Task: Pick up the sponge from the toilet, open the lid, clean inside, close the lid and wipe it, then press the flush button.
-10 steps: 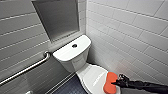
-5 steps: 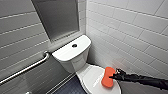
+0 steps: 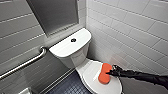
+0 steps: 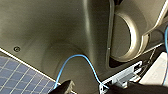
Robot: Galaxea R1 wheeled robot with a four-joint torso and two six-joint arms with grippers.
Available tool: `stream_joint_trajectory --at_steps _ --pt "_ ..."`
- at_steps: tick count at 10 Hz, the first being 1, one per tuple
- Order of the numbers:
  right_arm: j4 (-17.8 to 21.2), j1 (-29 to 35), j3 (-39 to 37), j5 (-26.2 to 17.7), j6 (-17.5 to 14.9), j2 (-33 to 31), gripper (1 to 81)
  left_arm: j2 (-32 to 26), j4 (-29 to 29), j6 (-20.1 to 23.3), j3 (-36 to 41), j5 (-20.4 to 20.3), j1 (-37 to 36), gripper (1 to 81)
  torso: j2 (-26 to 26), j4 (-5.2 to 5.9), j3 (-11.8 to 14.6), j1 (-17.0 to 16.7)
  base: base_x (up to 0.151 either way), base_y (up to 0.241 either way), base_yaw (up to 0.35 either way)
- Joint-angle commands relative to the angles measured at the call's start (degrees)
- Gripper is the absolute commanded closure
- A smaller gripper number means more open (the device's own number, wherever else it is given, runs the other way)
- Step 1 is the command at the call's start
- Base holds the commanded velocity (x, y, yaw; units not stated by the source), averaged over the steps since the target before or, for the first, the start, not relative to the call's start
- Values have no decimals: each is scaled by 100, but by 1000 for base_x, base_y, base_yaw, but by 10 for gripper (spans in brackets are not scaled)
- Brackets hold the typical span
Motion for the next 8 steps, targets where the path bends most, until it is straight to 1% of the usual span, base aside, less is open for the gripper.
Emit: stream_joint_trajectory --at_steps 1,4,5,6,8 --pt "138 784 -473 -153 151 199 811 -29 -35 41 62 547 164 10 0 0 4 0 0 0 0" --pt "147 573 -1247 41 274 534 811 -12 -26 41 62 547 164 10 -2 0 -20 0 0 0 0" --pt "147 441 -1266 67 301 499 811 -3 -18 41 62 547 164 10 -2 0 -20 0 0 0 0" --pt "147 274 -1083 198 520 316 811 6 -9 41 62 547 164 10 -2 0 -20 0 0 0 0" --pt "147 -86 -458 585 714 -229 811 23 0 41 62 547 164 10 -4 0 -20 0 0 0 0"
